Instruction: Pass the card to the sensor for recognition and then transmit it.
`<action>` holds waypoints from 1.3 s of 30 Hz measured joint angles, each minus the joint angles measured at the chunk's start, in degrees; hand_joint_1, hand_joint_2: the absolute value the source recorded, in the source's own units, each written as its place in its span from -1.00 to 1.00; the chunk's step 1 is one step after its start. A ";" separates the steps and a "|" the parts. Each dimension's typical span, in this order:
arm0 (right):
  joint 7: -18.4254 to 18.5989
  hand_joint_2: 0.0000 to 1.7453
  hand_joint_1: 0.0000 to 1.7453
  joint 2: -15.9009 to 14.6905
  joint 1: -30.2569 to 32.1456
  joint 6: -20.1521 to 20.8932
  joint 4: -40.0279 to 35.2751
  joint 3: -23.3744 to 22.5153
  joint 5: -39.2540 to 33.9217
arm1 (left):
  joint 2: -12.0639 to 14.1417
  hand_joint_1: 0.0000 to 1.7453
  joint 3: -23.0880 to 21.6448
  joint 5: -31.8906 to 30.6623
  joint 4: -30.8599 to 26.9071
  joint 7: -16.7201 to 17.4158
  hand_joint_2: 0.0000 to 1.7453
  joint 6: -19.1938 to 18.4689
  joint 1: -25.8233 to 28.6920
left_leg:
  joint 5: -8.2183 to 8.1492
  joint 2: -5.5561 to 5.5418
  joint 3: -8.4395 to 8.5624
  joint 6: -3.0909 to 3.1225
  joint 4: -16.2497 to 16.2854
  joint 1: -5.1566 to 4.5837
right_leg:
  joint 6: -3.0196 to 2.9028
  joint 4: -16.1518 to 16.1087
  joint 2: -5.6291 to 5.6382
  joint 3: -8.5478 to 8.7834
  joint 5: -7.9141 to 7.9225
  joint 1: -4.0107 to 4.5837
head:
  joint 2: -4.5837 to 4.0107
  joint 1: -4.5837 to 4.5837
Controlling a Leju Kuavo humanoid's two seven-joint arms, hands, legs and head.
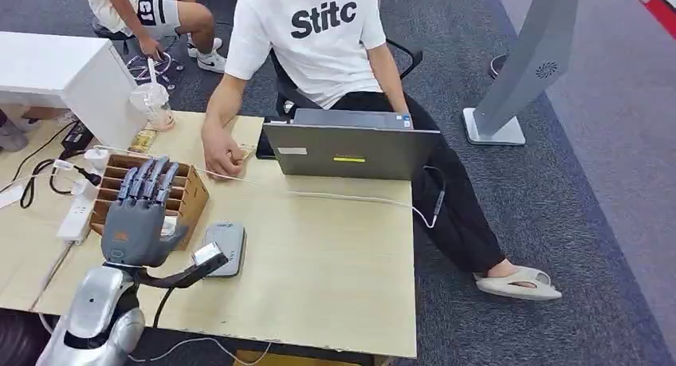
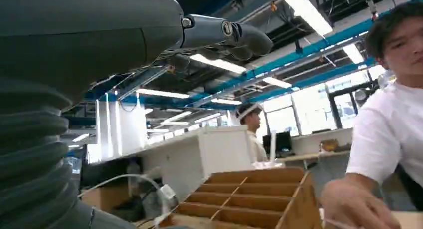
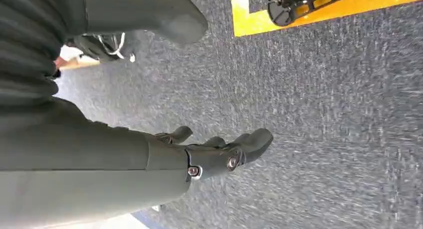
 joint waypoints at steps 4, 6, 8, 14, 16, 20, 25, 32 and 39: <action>-0.22 1.00 -1.00 0.28 0.00 -0.02 -0.02 -1.03 0.31 | 3.19 -1.00 2.75 1.40 -5.53 0.39 1.00 -0.50 7.68 | -0.04 -0.11 -0.03 -0.03 0.00 0.00 | -0.04 -0.01 -0.11 0.00 -0.06 0.01 | 0.00 0.02; -0.31 1.00 -1.00 0.31 0.00 -0.04 -0.02 -1.36 0.44 | 4.09 -1.00 4.02 1.66 -7.27 0.44 1.00 -1.34 9.46 | -0.04 -0.14 -0.03 -0.03 0.00 0.00 | -0.04 -0.02 -0.15 0.01 -0.06 0.00 | 0.00 0.00; -0.31 1.00 -1.00 0.31 -0.01 -0.11 -0.02 -1.66 0.54 | 4.80 -1.00 5.30 1.99 -8.75 0.44 1.00 -2.14 10.45 | -0.03 -0.14 -0.02 -0.03 0.00 0.00 | -0.04 -0.02 -0.17 0.03 -0.06 0.00 | 0.00 0.00; -0.28 1.00 -1.00 0.48 -0.02 -0.17 -0.02 -2.45 0.94 | 5.85 -1.00 8.72 0.50 -10.81 0.50 1.00 -2.21 11.12 | -0.01 -0.17 0.02 -0.04 0.00 0.01 | -0.05 -0.01 -0.20 0.08 -0.03 0.01 | 0.00 0.00; -0.28 1.00 -1.00 0.57 -0.06 -0.20 -0.02 -2.51 1.03 | 6.01 -1.00 9.44 0.02 -10.97 0.85 1.00 -2.14 11.16 | -0.01 -0.19 0.02 -0.04 0.00 0.01 | -0.05 0.00 -0.20 0.08 -0.03 0.01 | 0.00 0.02; 0.13 1.00 -1.00 0.63 -0.07 -0.20 -0.02 -2.51 1.55 | 5.96 -1.00 10.47 0.04 -10.92 1.25 1.00 -2.10 10.84 | -0.01 -0.19 0.02 -0.04 0.00 0.01 | -0.06 -0.01 -0.20 0.07 -0.04 0.01 | 0.00 0.00; 0.48 1.00 -1.00 0.68 -0.17 -0.15 -0.02 -2.51 2.49 | 5.35 -1.00 12.28 2.27 -9.24 0.00 1.00 -2.19 8.02 | -0.01 -0.21 0.02 -0.04 0.00 0.01 | -0.05 -0.01 -0.21 0.07 -0.03 0.01 | 0.00 0.02; 0.46 1.00 -1.00 0.72 -0.26 0.04 -0.02 -2.51 3.08 | 4.39 -1.00 12.94 3.43 -6.00 -0.83 1.00 -3.32 4.34 | 0.00 -0.23 0.03 -0.04 0.01 0.01 | -0.05 -0.01 -0.20 0.07 -0.02 0.01 | 0.00 0.00; 0.46 1.00 -1.00 0.72 -0.31 0.07 -0.02 -2.51 3.56 | 3.19 -1.00 12.96 3.45 -2.88 -0.83 1.00 -3.56 2.15 | -0.01 -0.23 0.02 -0.04 0.01 0.01 | -0.05 -0.01 -0.20 0.06 -0.03 0.01 | 0.00 0.00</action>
